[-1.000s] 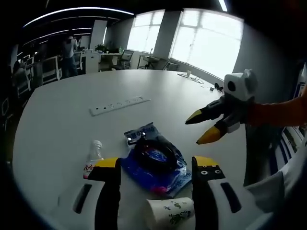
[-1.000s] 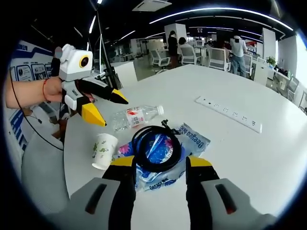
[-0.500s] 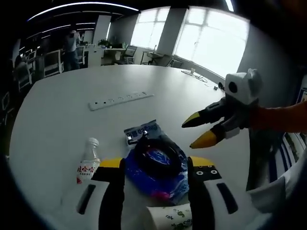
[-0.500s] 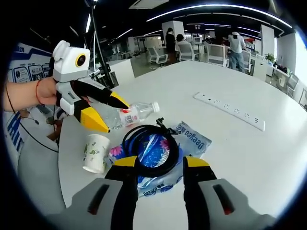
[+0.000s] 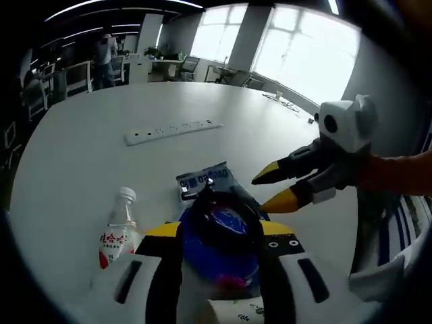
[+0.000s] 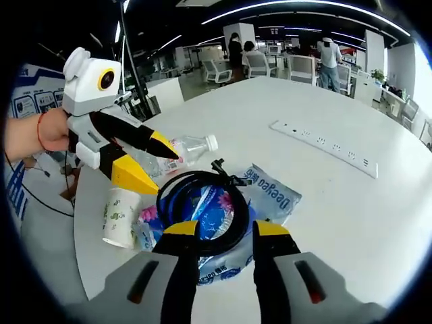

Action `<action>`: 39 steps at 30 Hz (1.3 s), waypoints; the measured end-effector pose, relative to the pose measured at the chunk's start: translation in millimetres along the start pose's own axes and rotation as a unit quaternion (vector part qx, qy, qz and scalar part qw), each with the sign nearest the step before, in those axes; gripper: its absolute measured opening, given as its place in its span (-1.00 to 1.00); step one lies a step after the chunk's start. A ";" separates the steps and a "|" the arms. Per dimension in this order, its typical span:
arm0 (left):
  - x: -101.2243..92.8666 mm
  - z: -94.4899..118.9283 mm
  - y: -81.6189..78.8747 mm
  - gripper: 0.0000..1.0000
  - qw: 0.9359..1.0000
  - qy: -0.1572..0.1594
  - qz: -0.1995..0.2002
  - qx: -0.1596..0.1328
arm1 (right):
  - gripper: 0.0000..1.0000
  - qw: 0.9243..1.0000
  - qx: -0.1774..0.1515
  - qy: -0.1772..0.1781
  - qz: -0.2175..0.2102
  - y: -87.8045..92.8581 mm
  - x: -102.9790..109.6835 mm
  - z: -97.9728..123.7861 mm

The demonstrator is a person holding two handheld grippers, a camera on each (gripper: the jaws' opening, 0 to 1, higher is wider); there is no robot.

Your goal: Arrange the tabletop items into an orderly group along one side of the table until the central work area is clear of visible clutter.

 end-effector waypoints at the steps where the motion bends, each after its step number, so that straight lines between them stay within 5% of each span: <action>1: -0.4 -1.0 0.5 -0.17 1.000 0.000 0.001 0.002 | -0.45 1.000 0.001 0.001 -0.001 0.4 -1.0 -1.3; 27: -1.1 -19.2 13.3 -0.50 0.998 -0.005 0.045 0.035 | -0.64 0.997 0.030 0.023 -0.061 16.6 -10.2 -28.8; 39: 1.6 -21.5 14.3 -0.80 0.997 -0.024 0.047 0.048 | -0.82 0.996 0.019 0.048 -0.078 17.4 -13.0 -27.3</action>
Point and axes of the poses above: the point that each gripper's makers call its tool centre point, and the gripper's own axes: z roughly backward along the fingers, x roughly to its left, y roughly out of its underside, the point moved 9 cm from there along z, roughly backward along the fingers, and after that the axes turned 10 degrees about -y, right-handed, at the moved point
